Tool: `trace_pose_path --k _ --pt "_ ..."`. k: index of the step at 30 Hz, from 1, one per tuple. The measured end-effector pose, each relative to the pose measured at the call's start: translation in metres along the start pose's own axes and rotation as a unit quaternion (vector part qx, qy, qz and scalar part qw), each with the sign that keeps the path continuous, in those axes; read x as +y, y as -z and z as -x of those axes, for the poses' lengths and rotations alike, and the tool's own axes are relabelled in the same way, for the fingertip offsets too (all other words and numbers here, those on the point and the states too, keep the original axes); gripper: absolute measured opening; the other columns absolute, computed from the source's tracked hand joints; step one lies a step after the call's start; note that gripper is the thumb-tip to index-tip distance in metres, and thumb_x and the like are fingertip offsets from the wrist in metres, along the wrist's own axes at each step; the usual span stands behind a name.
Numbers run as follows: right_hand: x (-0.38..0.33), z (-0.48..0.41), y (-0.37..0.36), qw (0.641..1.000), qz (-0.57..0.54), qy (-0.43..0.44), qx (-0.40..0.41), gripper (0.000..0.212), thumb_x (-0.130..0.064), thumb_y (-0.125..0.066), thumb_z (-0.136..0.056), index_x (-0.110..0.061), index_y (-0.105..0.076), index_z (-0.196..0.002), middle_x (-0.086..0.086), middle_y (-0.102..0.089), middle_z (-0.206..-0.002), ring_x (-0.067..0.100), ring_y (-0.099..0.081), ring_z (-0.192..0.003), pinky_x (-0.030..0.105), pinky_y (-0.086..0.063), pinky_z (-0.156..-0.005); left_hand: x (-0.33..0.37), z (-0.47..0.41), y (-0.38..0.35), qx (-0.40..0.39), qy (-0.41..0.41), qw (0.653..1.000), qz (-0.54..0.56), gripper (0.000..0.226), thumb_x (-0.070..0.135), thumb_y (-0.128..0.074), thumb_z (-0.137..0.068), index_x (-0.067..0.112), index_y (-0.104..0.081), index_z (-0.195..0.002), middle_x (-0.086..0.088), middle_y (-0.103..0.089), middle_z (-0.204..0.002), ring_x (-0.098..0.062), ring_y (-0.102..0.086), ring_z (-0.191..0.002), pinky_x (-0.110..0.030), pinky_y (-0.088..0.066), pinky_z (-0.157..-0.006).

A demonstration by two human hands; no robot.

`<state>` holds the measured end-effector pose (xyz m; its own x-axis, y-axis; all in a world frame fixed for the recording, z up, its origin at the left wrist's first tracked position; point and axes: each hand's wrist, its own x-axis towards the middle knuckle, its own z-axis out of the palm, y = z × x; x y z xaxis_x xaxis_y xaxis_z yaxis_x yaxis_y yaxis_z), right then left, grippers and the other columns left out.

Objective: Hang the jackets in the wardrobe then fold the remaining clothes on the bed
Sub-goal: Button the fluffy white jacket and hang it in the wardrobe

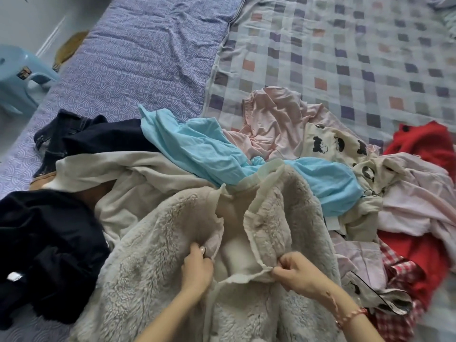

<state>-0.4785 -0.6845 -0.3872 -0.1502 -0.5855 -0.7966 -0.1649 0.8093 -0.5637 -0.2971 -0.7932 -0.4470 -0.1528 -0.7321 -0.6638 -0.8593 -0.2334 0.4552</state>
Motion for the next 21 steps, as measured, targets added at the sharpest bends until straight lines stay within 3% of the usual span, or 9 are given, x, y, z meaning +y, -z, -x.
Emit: trace_pose_path --k 3,4,6,9,11,13,16,18,21 --pt "-0.005 0.020 -0.022 0.999 -0.039 0.023 -0.005 0.040 -0.009 -0.058 -0.083 -0.020 -0.041 -0.049 -0.009 -0.039 -0.041 0.003 -0.032 -0.039 0.020 -0.023 -0.044 0.006 0.016 0.006 0.001 -0.021 0.995 0.098 0.013 0.001 -0.042 -0.088 0.014 -0.040 -0.086 -0.010 -0.054 -0.095 -0.028 -0.050 -0.089 -0.036 -0.038 -0.075" --pt "-0.009 0.024 -0.033 0.999 -0.042 0.025 -0.010 0.041 -0.009 -0.058 -0.082 -0.020 -0.040 -0.048 -0.012 -0.038 -0.039 0.001 -0.031 -0.038 0.018 -0.024 -0.043 0.011 0.027 0.009 0.030 -0.049 0.992 0.113 0.011 0.007 -0.041 -0.089 0.016 -0.044 -0.096 -0.006 -0.051 -0.101 -0.023 -0.048 -0.093 -0.031 -0.037 -0.078" --pt "-0.017 0.029 -0.054 0.999 -0.032 0.033 -0.003 0.039 -0.014 -0.059 -0.078 -0.018 -0.040 -0.044 -0.012 -0.037 -0.035 -0.001 -0.032 -0.037 0.016 -0.026 -0.042 0.024 0.045 0.010 0.083 -0.149 0.978 0.117 0.033 0.033 -0.034 -0.088 0.018 -0.051 -0.112 0.002 -0.044 -0.106 -0.010 -0.042 -0.100 -0.019 -0.030 -0.086" --pt "-0.020 0.031 -0.075 0.998 -0.004 0.045 0.035 0.033 -0.024 -0.061 -0.071 -0.018 -0.045 -0.042 -0.010 -0.040 -0.035 0.001 -0.035 -0.040 0.020 -0.030 -0.047 0.044 0.066 0.012 0.013 -0.187 0.955 0.230 0.046 0.056 -0.037 -0.084 0.015 -0.058 -0.089 0.006 -0.054 -0.075 -0.003 -0.048 -0.073 -0.023 -0.038 -0.070" --pt "-0.019 0.035 -0.080 0.997 0.025 0.033 0.068 0.037 -0.020 -0.060 -0.076 -0.017 -0.040 -0.044 -0.011 -0.043 -0.037 0.003 -0.039 -0.042 0.021 -0.032 -0.051 0.051 0.070 0.011 0.012 -0.173 0.948 0.267 0.025 0.035 -0.056 -0.089 0.012 -0.056 -0.080 0.008 -0.054 -0.063 -0.003 -0.045 -0.060 -0.027 -0.038 -0.062" --pt "-0.020 0.044 -0.079 0.986 0.082 0.044 0.139 0.036 -0.025 -0.059 -0.080 -0.018 -0.038 -0.052 -0.008 -0.048 -0.044 0.006 -0.043 -0.050 0.024 -0.034 -0.055 0.052 0.070 0.009 0.049 -0.154 0.946 0.282 0.019 0.018 -0.058 -0.091 0.007 -0.057 -0.075 0.009 -0.054 -0.060 -0.005 -0.045 -0.058 -0.027 -0.037 -0.059" --pt "-0.040 0.057 -0.073 0.938 0.039 0.163 0.302 0.022 -0.031 -0.058 -0.086 -0.027 -0.049 -0.066 -0.008 -0.053 -0.062 0.010 -0.050 -0.063 0.025 -0.038 -0.060 0.057 0.068 0.014 0.014 -0.084 0.928 0.363 0.025 0.014 -0.055 -0.092 0.004 -0.060 -0.070 0.003 -0.056 -0.056 -0.008 -0.049 -0.056 -0.025 -0.040 -0.054" --pt "-0.053 0.051 -0.070 0.921 0.012 0.223 0.320 0.010 -0.034 -0.049 -0.089 -0.034 -0.059 -0.090 -0.012 -0.056 -0.084 0.009 -0.055 -0.076 0.021 -0.043 -0.066 0.060 0.069 0.015 -0.014 -0.073 0.929 0.363 0.024 0.011 -0.054 -0.093 0.009 -0.060 -0.069 0.005 -0.057 -0.056 -0.004 -0.050 -0.056 -0.020 -0.041 -0.054" --pt "-0.059 0.033 -0.072 0.918 0.123 0.230 0.300 0.043 -0.050 -0.026 -0.086 -0.037 -0.056 -0.113 -0.010 -0.052 -0.098 0.011 -0.059 -0.081 0.030 -0.048 -0.068 0.057 0.078 0.010 0.070 -0.105 0.951 0.283 0.030 0.009 -0.053 -0.093 0.015 -0.056 -0.063 0.005 -0.056 -0.056 -0.005 -0.047 -0.053 -0.024 -0.039 -0.057"
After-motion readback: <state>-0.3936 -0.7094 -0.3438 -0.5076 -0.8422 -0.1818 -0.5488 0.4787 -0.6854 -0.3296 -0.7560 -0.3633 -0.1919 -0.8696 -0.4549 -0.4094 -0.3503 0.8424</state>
